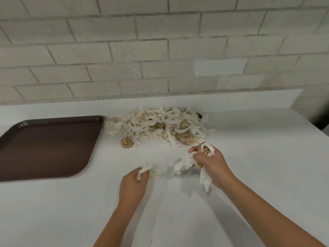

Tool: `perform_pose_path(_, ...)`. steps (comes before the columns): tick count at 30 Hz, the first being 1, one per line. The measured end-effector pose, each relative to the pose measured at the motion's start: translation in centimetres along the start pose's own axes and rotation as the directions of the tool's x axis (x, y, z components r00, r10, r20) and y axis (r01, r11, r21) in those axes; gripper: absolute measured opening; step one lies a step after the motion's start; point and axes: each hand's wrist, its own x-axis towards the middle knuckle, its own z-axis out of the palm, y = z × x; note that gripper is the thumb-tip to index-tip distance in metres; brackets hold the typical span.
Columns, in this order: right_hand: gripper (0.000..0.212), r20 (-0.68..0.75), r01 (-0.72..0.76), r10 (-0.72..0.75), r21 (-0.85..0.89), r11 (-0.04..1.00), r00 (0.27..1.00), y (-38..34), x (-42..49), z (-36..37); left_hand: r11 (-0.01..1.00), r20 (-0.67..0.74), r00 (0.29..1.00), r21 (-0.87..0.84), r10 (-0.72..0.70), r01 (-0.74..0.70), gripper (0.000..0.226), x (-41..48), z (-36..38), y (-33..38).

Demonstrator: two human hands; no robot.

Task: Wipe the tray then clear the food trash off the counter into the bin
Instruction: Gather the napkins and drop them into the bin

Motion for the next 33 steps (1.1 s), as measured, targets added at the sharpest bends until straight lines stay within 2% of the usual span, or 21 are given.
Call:
perform_pose_path(2,0.024,-0.003,0.014,-0.014,0.046,0.999,1.000,-0.2,-1.7,-2.9,0.989,0.090,0.996,-0.143,-0.019,0.032,0.036,-1.5,1.4,2.5)
perform_pose_path(4,0.010,-0.038,0.030,-0.028,0.064,0.997,0.999,-0.3,-3.4,-6.3,0.965,0.177,0.984,-0.251,-0.036,0.080,0.022,-3.1,3.1,5.2)
perform_pose_path(10,0.023,-0.263,0.049,-0.069,-0.082,0.995,0.962,-0.1,-9.8,-17.7,0.891,0.417,0.909,-0.408,-0.013,0.200,0.020,-9.6,10.1,13.4)
perform_pose_path(13,0.014,-0.343,0.057,-0.091,-0.110,0.992,0.935,0.6,-13.8,-23.3,0.857,0.506,0.862,-0.434,-0.024,0.278,0.020,-13.7,14.3,17.0)
perform_pose_path(17,0.004,-0.392,0.052,-0.104,-0.140,0.989,0.914,2.0,-19.5,-30.2,0.848,0.640,0.768,-0.387,-0.035,0.361,0.021,-20.8,20.1,21.0)
perform_pose_path(23,0.008,-0.458,0.002,-0.027,-0.054,0.999,0.889,6.5,-26.9,-39.5,0.884,0.826,0.563,-0.241,-0.030,0.400,0.013,-31.7,28.1,23.6)
perform_pose_path(27,0.010,-0.475,-0.032,0.030,0.004,0.999,0.879,10.3,-29.9,-44.1,0.899,0.878,0.474,-0.154,-0.066,0.411,0.018,-35.5,33.4,22.5)
perform_pose_path(29,0.012,-0.463,-0.053,0.053,0.013,0.998,0.885,12.4,-30.8,-45.8,0.914,0.894,0.434,-0.081,-0.109,0.397,0.013,-36.4,36.1,20.9)
perform_pose_path(31,0.006,-0.446,-0.098,0.082,-0.013,0.995,0.891,15.0,-31.3,-47.4,0.921,0.904,0.395,-0.005,-0.163,0.390,0.019,-36.7,38.9,18.7)
perform_pose_path(33,0.005,-0.439,-0.135,0.103,-0.042,0.990,0.893,18.3,-31.3,-49.1,0.930,0.892,0.393,0.075,-0.223,0.359,0.024,-36.7,42.0,16.4)
